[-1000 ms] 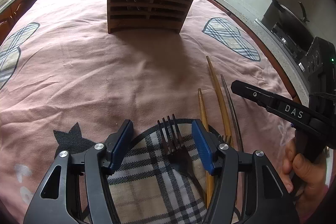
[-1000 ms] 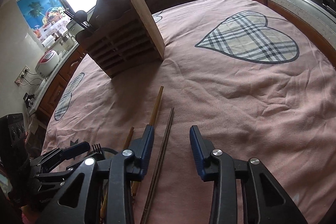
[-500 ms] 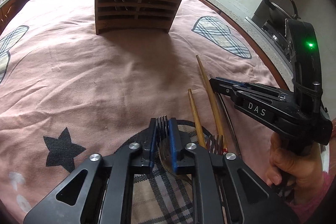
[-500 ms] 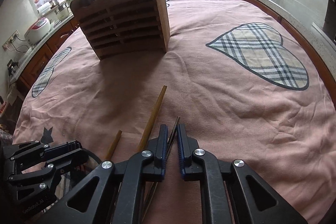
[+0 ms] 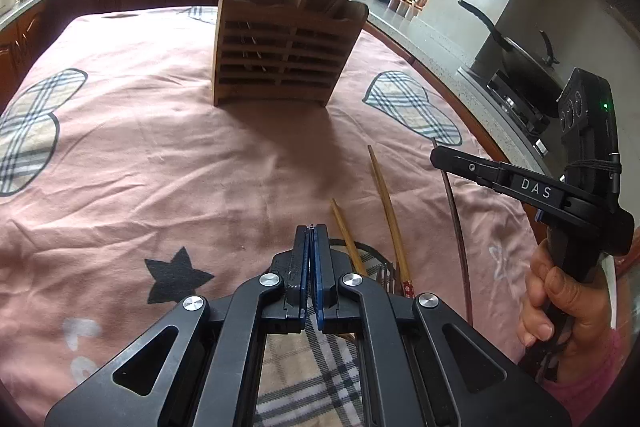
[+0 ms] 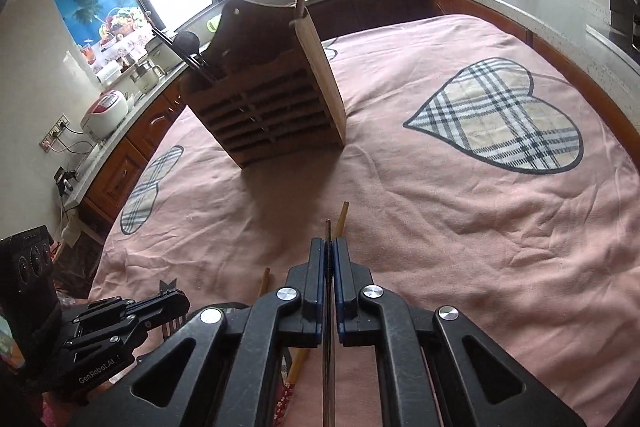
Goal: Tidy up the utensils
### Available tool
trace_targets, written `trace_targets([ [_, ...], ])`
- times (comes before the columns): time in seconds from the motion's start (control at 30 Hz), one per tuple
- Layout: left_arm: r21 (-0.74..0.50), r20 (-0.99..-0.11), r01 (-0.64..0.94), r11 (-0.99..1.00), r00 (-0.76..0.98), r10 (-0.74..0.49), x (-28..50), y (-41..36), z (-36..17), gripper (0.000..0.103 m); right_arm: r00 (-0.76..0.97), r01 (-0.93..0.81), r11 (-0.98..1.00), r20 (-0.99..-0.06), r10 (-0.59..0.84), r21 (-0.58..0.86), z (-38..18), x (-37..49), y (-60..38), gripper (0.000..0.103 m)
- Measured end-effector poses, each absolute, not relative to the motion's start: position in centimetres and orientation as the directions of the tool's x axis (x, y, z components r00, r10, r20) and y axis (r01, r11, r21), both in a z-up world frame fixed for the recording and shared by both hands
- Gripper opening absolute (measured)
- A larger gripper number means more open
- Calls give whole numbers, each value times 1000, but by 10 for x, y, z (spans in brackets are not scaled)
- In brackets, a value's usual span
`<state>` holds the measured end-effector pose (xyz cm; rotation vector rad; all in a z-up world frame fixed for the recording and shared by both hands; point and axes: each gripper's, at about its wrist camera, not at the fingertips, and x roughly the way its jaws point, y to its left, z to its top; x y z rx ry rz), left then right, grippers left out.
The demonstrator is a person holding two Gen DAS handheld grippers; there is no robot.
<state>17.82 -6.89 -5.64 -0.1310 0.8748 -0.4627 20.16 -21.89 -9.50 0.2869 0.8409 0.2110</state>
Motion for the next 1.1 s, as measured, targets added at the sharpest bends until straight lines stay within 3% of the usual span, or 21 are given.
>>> trace_targets([
  [1.1,-313,-507,215,925,786,-355,141,13,28,2,829,-141,931,-475,297,335,-4,148,-217,4],
])
